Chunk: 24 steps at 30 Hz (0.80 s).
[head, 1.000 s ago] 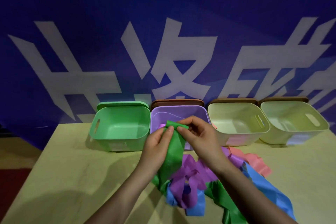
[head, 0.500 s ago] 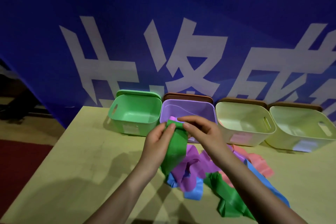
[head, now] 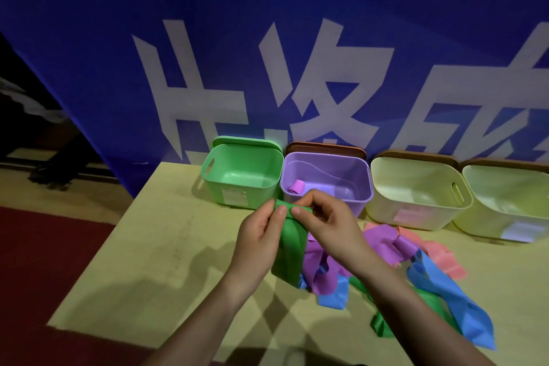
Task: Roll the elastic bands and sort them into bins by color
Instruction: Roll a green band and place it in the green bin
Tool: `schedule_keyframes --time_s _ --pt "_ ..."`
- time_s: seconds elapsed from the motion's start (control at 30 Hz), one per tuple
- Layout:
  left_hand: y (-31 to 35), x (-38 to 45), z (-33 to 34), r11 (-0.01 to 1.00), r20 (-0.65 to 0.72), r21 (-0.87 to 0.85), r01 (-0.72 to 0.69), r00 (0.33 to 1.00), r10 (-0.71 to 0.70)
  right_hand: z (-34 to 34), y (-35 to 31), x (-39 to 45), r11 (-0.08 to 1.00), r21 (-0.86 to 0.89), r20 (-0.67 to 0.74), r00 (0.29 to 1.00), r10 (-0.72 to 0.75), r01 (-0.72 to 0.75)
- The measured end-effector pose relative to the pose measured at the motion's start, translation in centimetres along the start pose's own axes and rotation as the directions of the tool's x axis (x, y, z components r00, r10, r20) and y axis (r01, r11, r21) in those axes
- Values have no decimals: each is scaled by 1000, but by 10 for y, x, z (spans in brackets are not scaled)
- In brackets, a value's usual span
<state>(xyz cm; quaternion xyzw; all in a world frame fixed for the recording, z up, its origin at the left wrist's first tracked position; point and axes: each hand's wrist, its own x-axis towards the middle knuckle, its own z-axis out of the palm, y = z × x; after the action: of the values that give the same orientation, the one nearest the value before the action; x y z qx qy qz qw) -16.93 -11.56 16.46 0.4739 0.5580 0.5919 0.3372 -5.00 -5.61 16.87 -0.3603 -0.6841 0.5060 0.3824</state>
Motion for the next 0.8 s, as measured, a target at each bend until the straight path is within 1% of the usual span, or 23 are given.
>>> schedule_keyframes --time_s 0.07,0.1,0.13,0.2,0.23,0.27,0.3,0.37,0.43,0.5,0.53,0.57,0.63,0.7,0.8 --pt "-3 -1 -6 998 11 44 -43 999 42 3 -4 -3 998 -45 -12 999 -41 40" --pt "-4 -1 -8 999 17 38 -31 999 31 4 -5 -5 998 -45 -22 999 -50 49" --pt "-6 -2 -10 1000 19 5 3 1000 -3 5 -6 -6 999 -21 -32 999 -43 42" --pt "-5 0 -12 978 44 -156 136 991 -130 7 -6 -7 996 91 -61 998 3 2" --pt "-4 2 -12 924 115 -284 256 966 -232 8 -8 -7 988 156 -78 996 30 -17" --pt "-3 4 -13 844 216 -384 374 926 -311 8 -8 -7 977 212 -100 994 53 -30" --pt "-2 6 -15 764 318 -441 470 878 -357 8 -9 -7 965 257 -120 990 72 -39" --pt "2 9 -18 722 476 -408 558 805 -353 6 -12 -8 952 303 -150 985 91 -42" --pt "2 12 -18 710 575 -347 612 737 -355 4 -15 -8 950 309 -161 982 97 -44" --pt "2 13 -17 682 642 -328 654 683 -347 0 -16 -8 953 301 -171 980 98 -42" --pt "2 14 -17 668 659 -332 666 671 -341 -2 -16 -7 956 290 -178 980 94 -39" --pt "3 15 -16 650 672 -344 677 662 -333 -4 -17 -6 960 278 -183 979 92 -38" --pt "0 18 -12 649 674 -364 668 670 -311 -8 -18 -4 964 263 -193 977 96 -43" --pt "-1 19 -6 682 650 -352 642 691 -315 -13 -18 -3 966 256 -215 972 96 -39" --pt "-3 20 5 725 575 -333 603 739 -351 -21 -16 -5 987 159 -281 958 54 -9"
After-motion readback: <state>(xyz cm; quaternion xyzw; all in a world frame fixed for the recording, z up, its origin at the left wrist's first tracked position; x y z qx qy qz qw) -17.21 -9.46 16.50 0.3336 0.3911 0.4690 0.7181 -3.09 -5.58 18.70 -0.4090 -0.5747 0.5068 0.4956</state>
